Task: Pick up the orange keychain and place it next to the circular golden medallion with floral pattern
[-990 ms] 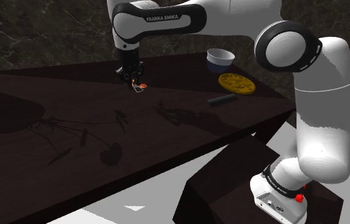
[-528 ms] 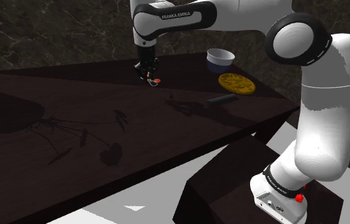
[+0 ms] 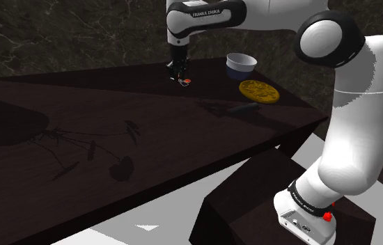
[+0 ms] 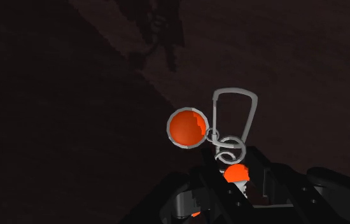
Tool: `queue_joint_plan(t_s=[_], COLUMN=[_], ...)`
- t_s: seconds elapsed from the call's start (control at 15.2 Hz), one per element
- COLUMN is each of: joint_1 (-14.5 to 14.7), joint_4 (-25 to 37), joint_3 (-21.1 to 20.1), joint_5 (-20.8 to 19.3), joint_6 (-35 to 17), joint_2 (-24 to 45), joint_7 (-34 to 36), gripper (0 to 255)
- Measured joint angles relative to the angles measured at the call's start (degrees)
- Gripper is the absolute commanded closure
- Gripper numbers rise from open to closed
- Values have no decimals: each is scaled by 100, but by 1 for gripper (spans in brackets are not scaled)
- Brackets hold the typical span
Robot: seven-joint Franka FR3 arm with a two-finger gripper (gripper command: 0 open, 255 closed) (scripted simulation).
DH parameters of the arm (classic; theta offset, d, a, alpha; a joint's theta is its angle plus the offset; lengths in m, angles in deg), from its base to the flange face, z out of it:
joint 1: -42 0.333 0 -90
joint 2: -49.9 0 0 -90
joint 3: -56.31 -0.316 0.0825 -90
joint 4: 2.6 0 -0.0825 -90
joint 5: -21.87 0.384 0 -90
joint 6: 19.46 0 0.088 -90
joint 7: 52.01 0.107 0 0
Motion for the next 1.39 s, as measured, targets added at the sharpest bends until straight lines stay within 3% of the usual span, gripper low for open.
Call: queue_joint_plan(t_s=[0.4, 0.86, 1.39], joint_1=[-513, -1014, -1557], joint_4=[212, 888, 2449], joint_3=[195, 396, 618], joint_5=[26, 32, 22], joint_6=[53, 283, 815], joint_2=[113, 506, 1468], joint_7=[-719, -1471, -2357], gripper=[255, 255, 255])
